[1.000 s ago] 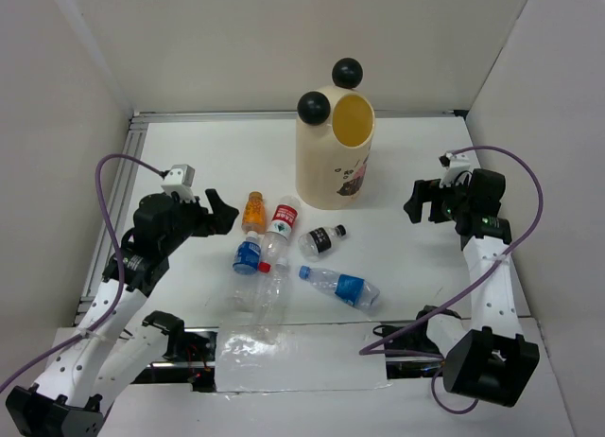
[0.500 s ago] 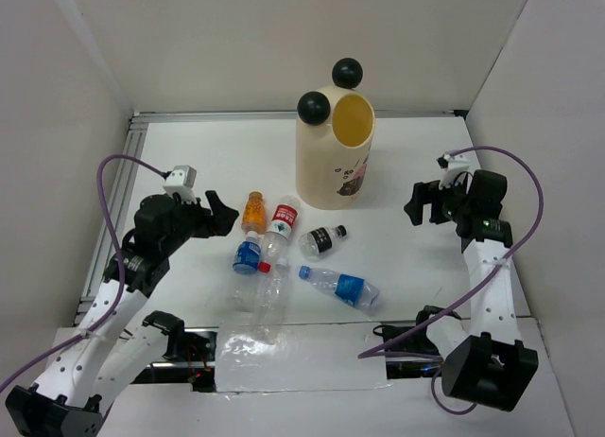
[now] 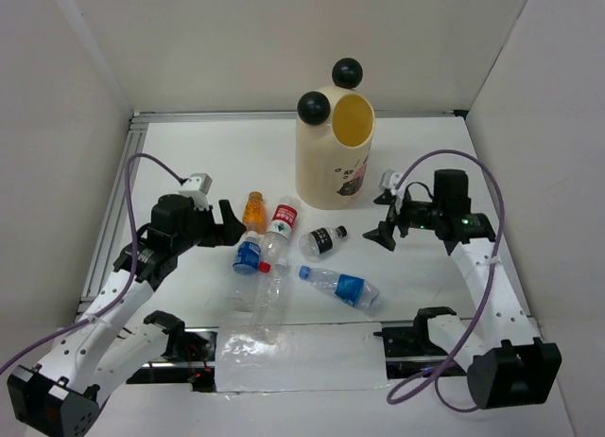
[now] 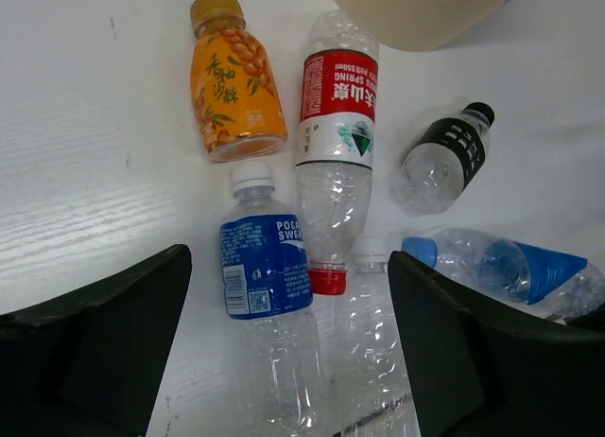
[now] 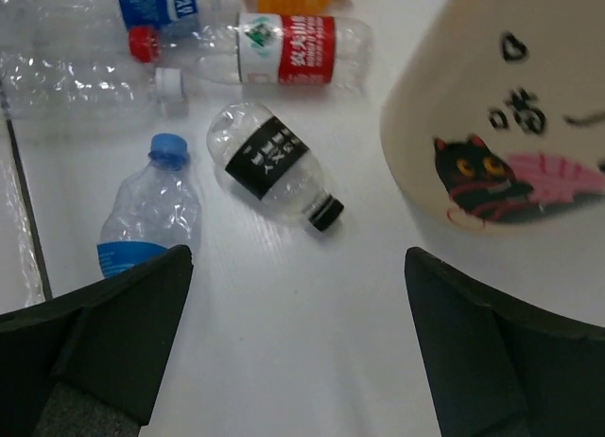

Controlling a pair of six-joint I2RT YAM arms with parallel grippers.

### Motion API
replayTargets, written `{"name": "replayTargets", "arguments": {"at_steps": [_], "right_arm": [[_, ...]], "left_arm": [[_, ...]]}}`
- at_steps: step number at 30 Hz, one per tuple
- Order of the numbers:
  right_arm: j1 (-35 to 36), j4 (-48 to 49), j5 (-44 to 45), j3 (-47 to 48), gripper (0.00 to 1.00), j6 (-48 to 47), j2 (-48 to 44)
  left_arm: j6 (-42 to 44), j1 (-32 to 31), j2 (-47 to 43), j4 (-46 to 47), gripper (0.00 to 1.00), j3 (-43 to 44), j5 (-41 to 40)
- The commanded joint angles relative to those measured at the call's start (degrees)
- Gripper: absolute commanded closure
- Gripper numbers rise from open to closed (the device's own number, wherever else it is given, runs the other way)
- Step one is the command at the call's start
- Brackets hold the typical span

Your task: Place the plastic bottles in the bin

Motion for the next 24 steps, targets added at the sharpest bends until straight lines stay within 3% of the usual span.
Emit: {"name": "replayTargets", "arguments": {"at_steps": [1, 7, 10, 13, 24], "right_arm": [[10.37, 4.79, 2.67, -1.65, 0.0, -8.77, 2.34], [26.39, 16.12, 14.65, -4.81, 0.0, -16.15, 8.92], [29.93, 23.67, 20.9, -5.61, 0.0, -16.69, 13.39], [33.88, 23.7, 23.28, -4.21, 0.0, -22.02, 18.14], [37.76, 22.03, 27.5, -3.68, 0.0, -28.9, 29.85]], "left_arm": [[-0.29, -1.61, -0.82, -0.08, 0.02, -0.67, -1.45], [-0.9, -2.84, -0.21, -0.61, 0.02, -0.15, -2.07], [-2.13, -2.84, 0.32, -0.61, 0.02, -0.15, -2.07], [-2.74, -3.37, -0.21, -0.61, 0.02, -0.76, -2.68], [-3.89, -4.42, -0.91, -0.08, 0.02, -1.9, -2.69]]}}
